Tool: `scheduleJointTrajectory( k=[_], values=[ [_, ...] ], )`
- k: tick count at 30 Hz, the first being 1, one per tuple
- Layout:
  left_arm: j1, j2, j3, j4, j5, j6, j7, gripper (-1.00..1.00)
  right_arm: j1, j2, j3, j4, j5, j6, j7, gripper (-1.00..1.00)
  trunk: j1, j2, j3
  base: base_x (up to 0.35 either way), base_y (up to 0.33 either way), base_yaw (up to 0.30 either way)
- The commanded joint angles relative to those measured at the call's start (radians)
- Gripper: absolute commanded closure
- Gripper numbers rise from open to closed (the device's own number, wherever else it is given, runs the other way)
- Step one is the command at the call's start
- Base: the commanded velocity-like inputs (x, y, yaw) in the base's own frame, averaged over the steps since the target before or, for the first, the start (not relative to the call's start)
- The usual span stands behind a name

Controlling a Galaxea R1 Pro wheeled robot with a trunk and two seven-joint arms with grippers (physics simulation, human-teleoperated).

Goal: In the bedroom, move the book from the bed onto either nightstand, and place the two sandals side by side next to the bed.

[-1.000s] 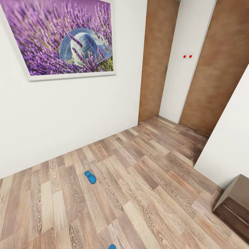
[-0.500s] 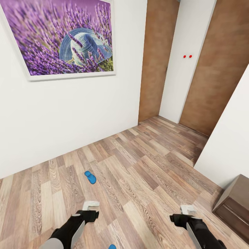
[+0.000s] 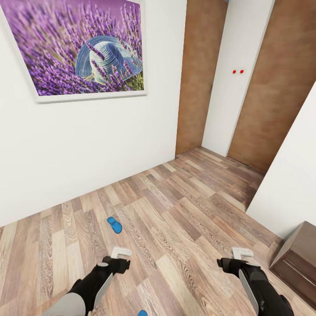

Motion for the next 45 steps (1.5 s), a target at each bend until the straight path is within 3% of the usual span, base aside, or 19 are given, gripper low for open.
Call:
scheduleJointTrajectory(
  k=[1,12,25,45],
  values=[
    [-0.001,0.001,-0.007,-0.004,-0.001,0.006,0.004,-1.0,0.0,0.001,-0.001,-0.005,0.0,0.005,0.001,-1.0,0.0,0.0,-0.001,0.0,0.0,0.0],
    [-0.004,0.007,-0.014,0.001,0.002,0.01,0.001,-1.0,0.001,0.001,0.001,-0.033,0.001,-0.007,0.001,-1.0,0.0,0.0,-0.001,0.0,0.0,0.0],
    [-0.004,0.009,-0.01,0.0,0.004,0.006,0.004,-1.0,0.045,0.004,0.004,-0.179,0.0,0.005,0.001,-1.0,0.0,0.0,-0.001,0.0,0.0,0.0],
    [-0.004,0.009,-0.011,0.004,0.001,0.004,0.003,-1.0,0.06,0.018,0.006,-0.201,0.005,0.007,0.0,-1.0,0.008,-0.014,-0.007,0.0,0.0,0.0]
  ],
)
